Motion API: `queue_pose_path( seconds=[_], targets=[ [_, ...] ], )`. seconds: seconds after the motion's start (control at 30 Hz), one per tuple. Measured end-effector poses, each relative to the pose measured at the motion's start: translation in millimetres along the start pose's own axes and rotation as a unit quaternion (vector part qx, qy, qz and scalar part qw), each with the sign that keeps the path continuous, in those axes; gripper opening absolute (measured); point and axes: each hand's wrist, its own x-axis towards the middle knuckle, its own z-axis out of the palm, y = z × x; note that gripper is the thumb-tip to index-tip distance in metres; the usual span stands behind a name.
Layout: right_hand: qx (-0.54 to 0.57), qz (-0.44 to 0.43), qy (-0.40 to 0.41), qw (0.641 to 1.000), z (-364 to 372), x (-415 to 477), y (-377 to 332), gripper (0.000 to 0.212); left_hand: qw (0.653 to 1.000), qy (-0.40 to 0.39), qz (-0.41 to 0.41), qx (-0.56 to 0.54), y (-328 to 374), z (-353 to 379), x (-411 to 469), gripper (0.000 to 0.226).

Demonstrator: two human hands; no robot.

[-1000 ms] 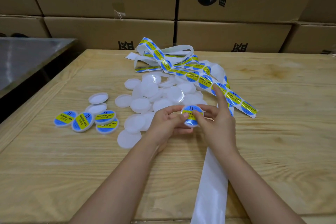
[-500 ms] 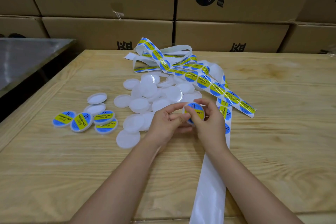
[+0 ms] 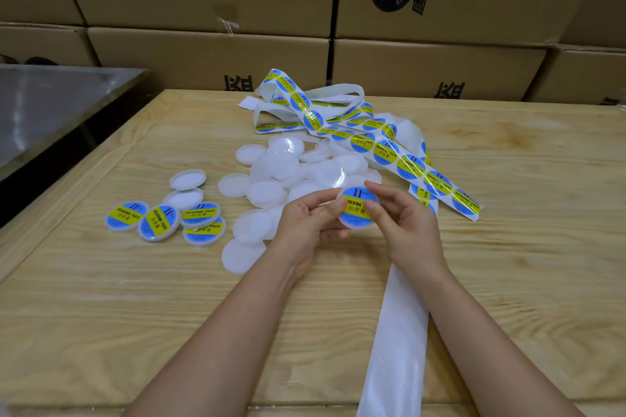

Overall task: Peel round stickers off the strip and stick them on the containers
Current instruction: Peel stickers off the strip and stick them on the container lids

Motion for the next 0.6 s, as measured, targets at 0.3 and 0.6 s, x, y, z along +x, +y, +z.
queue_pose_path(
  seconds=[0.3,0.6],
  targets=[
    [-0.058,-0.025,0.036,0.997,-0.1,0.4,2.3,0.024,0.999,-0.007,-0.030,0.010,0.3,3.2,-1.0,0.024],
    [-0.148,-0.025,-0.095,0.984,-0.1,-6.6,3.3,0.061,0.999,0.038,0.008,0.015,5.7,5.7,-1.6,0.011]
  ],
)
